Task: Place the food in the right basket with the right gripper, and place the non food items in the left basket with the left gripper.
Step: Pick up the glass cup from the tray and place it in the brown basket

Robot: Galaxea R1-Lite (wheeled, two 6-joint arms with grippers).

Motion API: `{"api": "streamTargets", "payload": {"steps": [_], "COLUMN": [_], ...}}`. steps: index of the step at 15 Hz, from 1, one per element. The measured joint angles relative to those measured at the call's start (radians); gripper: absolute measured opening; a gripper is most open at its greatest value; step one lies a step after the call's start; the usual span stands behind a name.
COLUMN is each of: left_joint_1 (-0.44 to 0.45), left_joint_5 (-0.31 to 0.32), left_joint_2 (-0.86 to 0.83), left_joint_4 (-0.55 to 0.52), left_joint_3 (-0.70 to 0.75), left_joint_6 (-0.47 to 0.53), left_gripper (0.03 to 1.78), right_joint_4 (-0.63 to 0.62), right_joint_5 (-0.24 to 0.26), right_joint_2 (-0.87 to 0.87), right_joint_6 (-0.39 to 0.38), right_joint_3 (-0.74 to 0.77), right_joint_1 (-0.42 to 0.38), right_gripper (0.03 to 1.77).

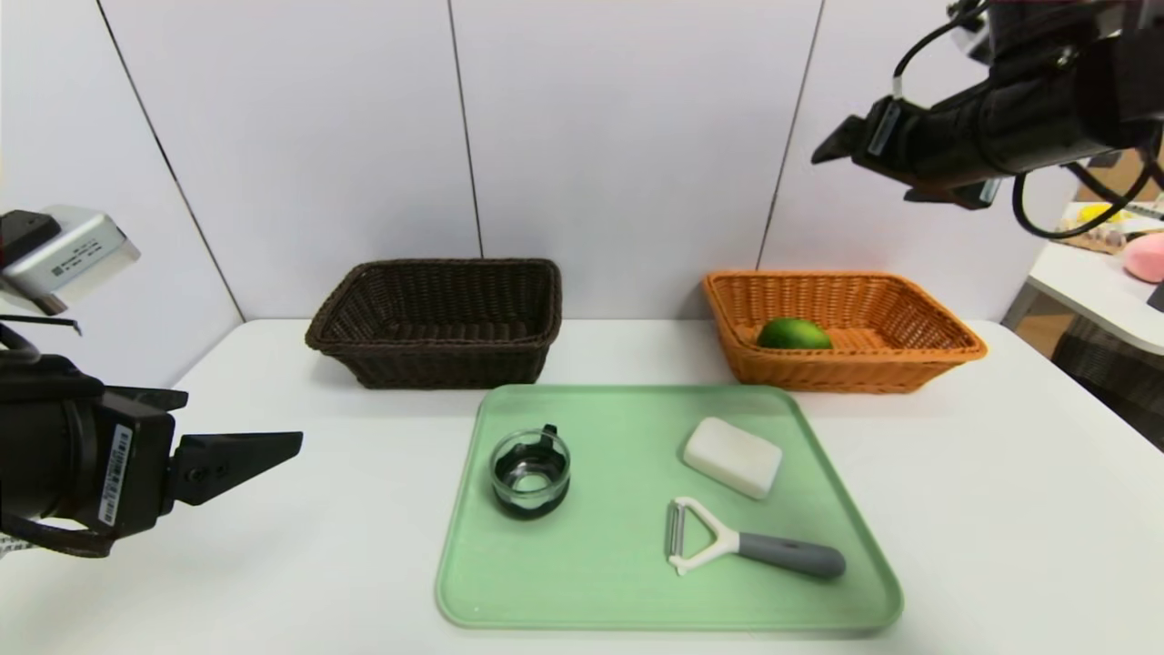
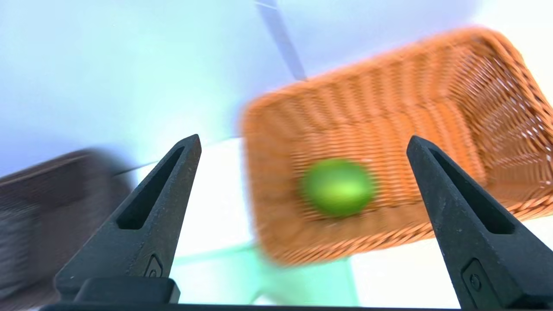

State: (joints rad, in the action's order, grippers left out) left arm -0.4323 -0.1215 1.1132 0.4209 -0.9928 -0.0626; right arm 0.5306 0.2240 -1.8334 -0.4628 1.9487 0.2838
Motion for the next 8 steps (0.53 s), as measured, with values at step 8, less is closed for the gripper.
{"api": "streamTargets", "payload": {"steps": [8], "left_joint_1": [-0.022], "left_joint_5": [-0.001], "left_joint_2": [-0.001], "left_joint_4": [-0.003], "left_joint_3": [-0.003], "left_joint_6": [-0.005], "left_gripper": [1.69], "right_joint_4": [0.196], "right_joint_5": [0.066], "right_joint_2": [0.23], "right_joint_6": [0.158], "right_joint_3": [-0.065], "right_joint_1": [0.235], "right_gripper": [1.69]}}
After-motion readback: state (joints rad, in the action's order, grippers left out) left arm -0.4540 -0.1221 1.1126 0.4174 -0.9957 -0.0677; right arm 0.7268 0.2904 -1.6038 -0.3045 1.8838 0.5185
